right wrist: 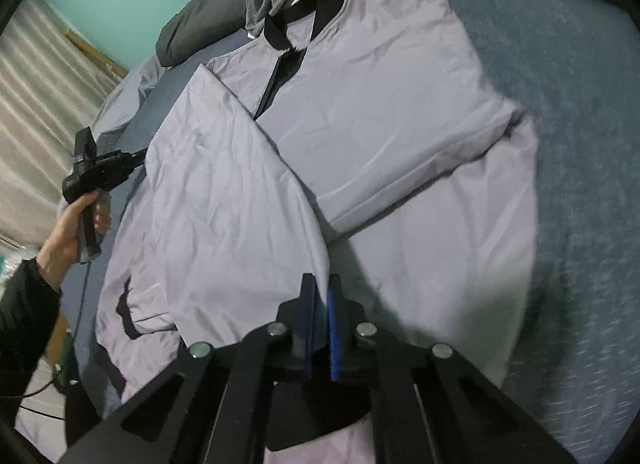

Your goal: Fold clothes

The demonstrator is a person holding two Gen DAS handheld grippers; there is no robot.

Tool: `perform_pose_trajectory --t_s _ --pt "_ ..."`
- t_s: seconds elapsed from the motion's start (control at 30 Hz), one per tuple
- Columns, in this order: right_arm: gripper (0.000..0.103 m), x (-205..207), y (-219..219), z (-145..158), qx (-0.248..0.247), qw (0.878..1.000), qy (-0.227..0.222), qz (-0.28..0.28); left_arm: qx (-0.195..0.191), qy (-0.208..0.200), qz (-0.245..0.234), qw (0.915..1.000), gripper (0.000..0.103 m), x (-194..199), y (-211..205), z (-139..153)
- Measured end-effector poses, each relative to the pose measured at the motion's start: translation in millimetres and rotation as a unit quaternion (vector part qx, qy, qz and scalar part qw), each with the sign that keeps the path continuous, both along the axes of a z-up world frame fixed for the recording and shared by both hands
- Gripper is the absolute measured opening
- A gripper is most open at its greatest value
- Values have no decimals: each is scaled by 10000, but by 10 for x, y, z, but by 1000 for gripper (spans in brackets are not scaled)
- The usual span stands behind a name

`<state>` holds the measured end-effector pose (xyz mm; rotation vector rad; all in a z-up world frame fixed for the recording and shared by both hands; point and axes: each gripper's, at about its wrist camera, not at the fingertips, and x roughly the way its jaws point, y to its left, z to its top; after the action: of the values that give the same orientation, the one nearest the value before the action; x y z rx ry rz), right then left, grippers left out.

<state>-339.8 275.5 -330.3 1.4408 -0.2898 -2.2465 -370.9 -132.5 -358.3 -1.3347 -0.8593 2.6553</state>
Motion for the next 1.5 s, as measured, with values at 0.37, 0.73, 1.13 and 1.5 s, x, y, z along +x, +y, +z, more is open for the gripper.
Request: perform_pose_trajectory --t_s 0.37,0.73,1.13,1.5 --pt "4 -121 223 -143 71 9986 -233 -472 278 -71 253 9993 12 35 6 -89" --pt "11 -40 277 -94 -11 9984 -346 -442 357 -74 485 9982 18 150 -154 50" --pt "32 301 536 204 -78 9965 -517 -646 -216 -459 61 9987 25 886 -251 325" --pt "39 852 630 255 -145 9943 -780 -710 -266 -867 -502 9946 27 1786 24 331"
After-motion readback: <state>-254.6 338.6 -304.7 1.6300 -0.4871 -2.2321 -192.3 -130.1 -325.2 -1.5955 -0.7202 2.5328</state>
